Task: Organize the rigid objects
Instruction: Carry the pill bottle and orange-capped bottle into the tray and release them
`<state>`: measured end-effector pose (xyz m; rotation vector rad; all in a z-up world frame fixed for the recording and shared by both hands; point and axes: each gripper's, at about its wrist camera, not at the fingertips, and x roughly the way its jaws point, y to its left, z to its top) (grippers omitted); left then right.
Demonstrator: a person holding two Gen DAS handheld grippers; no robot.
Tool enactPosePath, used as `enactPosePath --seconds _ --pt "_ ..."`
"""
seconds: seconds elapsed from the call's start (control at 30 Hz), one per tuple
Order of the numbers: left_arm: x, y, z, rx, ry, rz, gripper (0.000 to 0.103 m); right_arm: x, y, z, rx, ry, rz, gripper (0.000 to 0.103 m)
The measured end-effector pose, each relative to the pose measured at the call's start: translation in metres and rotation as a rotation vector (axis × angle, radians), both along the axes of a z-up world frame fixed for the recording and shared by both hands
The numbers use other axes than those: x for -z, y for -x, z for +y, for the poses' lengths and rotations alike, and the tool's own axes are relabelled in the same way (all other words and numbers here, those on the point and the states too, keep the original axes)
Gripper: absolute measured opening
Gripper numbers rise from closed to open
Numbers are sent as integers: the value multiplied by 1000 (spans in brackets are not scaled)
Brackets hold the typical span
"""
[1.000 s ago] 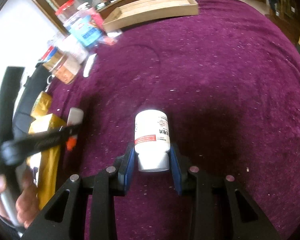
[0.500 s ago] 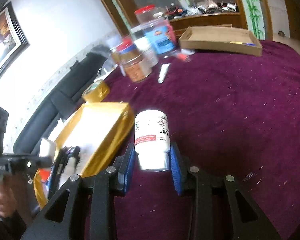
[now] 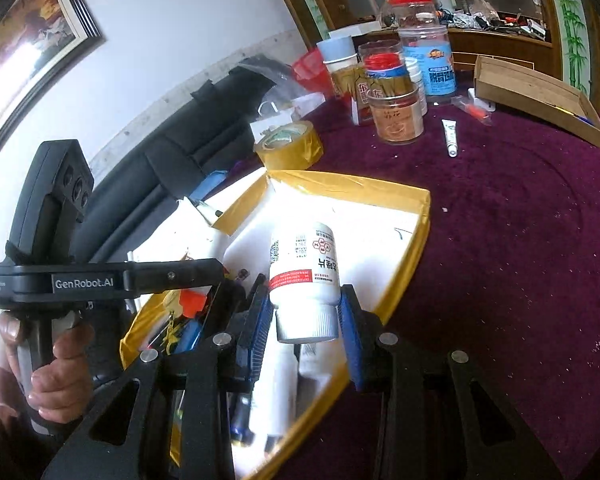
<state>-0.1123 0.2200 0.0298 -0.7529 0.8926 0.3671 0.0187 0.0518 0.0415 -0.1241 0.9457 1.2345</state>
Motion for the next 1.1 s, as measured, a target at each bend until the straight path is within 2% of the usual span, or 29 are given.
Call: enactPosePath --seconds 0.17,0.27,0.33,0.4,0.5,0.77,0.83,0.9,0.97,1.03,1.1 --pt "10 -3 19 -13 10 13 25 6 -3 24 38 55 -48 30" --pt "7 -18 27 7 1 12 25 19 -15 48 52 111 -27 30" --pt "8 -35 34 16 -15 22 25 24 -20 60 62 140 -48 30" --pt "14 -50 38 11 -49 59 25 30 -26 69 76 173 -58 30" --pt "35 -65 40 27 -28 114 25 35 -31 74 83 201 -83 30" --pt "56 -75 38 29 -36 176 25 44 -33 74 68 208 -94 30" --pt "58 -77 33 48 -45 189 25 44 -33 73 78 203 -97 35" --pt "58 -78 28 54 -76 196 26 45 -33 71 79 171 -85 36" --pt "57 -77 28 49 -88 199 34 44 -33 68 86 156 -70 36" --pt "55 -74 30 40 -88 186 54 40 -34 61 73 103 -28 37" --pt "51 -69 29 14 -101 187 55 34 -35 54 53 40 8 37"
